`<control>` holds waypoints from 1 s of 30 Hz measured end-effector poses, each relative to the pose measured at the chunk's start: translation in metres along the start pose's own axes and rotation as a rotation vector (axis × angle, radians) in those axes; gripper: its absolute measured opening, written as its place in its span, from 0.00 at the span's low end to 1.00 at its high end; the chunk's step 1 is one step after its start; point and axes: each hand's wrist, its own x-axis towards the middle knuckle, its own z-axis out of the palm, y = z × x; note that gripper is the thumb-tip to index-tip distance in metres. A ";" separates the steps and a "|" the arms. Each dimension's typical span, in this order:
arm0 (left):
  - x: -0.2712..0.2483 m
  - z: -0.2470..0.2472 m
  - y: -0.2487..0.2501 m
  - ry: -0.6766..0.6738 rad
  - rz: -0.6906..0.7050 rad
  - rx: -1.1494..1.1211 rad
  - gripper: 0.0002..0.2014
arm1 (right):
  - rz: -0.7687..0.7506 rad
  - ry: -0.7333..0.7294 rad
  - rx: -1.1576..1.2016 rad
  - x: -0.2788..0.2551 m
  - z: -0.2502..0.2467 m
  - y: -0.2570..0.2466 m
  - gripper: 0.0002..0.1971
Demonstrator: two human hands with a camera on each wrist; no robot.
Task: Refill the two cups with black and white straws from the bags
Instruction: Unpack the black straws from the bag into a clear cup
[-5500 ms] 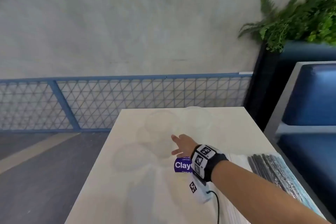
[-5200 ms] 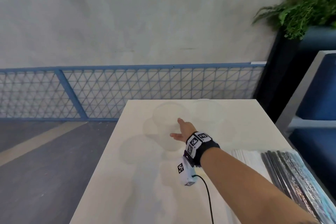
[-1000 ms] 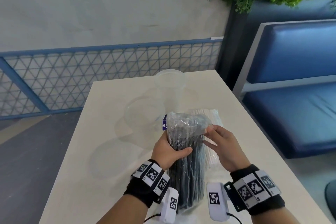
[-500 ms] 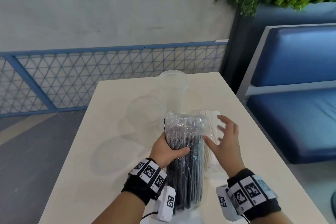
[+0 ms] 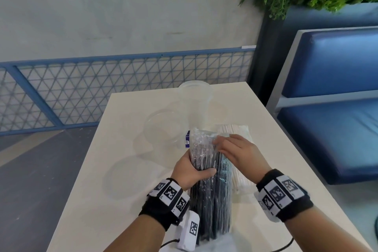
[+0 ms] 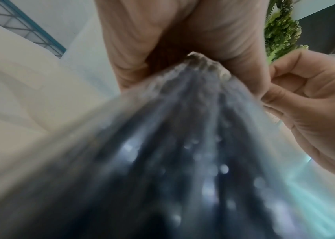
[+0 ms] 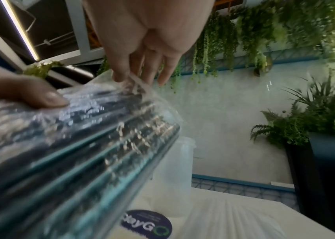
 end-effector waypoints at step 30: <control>-0.009 -0.022 -0.002 -0.078 -0.034 0.052 0.24 | 0.713 0.502 0.945 0.068 -0.081 0.018 0.12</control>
